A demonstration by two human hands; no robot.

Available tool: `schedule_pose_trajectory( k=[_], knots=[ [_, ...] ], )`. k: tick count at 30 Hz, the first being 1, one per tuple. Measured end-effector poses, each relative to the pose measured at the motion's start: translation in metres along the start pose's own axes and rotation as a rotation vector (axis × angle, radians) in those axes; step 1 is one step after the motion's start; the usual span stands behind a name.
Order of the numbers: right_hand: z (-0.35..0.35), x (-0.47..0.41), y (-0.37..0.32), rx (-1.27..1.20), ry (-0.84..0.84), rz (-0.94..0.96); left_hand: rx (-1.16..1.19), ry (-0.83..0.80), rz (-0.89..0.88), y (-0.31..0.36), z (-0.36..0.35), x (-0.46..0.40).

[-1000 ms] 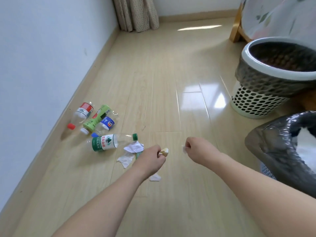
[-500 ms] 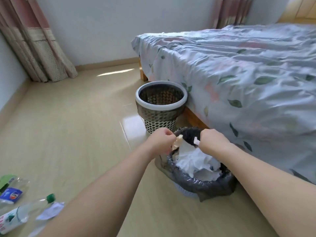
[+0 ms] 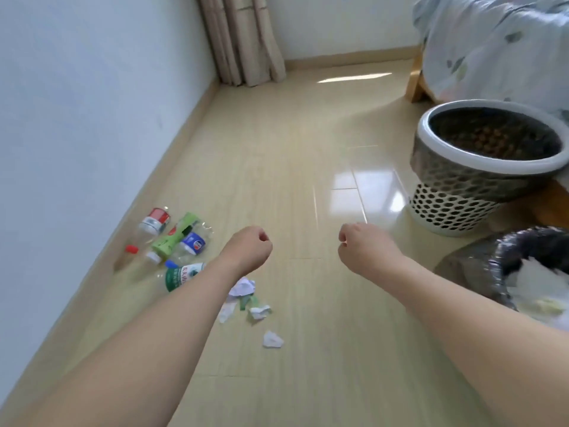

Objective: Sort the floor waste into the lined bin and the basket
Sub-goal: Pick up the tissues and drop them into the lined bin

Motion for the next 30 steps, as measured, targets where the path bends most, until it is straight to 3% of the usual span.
schedule_pose_trajectory(
  k=[4, 9, 14, 19, 30],
  knots=[
    [-0.083, -0.023, -0.087, -0.043, -0.218, 0.1, -0.115, 0.037, 0.138, -0.123, 0.021, 0.007],
    [-0.172, -0.026, -0.143, -0.043, -0.4, 0.181, -0.191, -0.04, 0.148, -0.209, -0.012, 0.011],
    [-0.209, -0.037, -0.149, -0.149, -0.348, 0.065, -0.191, 0.055, 0.039, -0.207, -0.056, -0.006],
    [-0.221, -0.05, -0.153, -0.136, -0.288, 0.123, -0.315, 0.161, 0.01, -0.201, -0.071, -0.024],
    [-0.225, -0.046, -0.139, -0.195, -0.385, 0.097, -0.346, 0.009, 0.184, -0.193, -0.069, -0.024]
  ],
)
Point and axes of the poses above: each hand's wrist, its own x-axis away from the middle knuckle, its own z-axis out of the back of the hand, y = z × x, the point moved 3 cm from there along -x, towards the middle knuckle, and after that the axes turned 4 degrees about x, right-handed, at the moved point
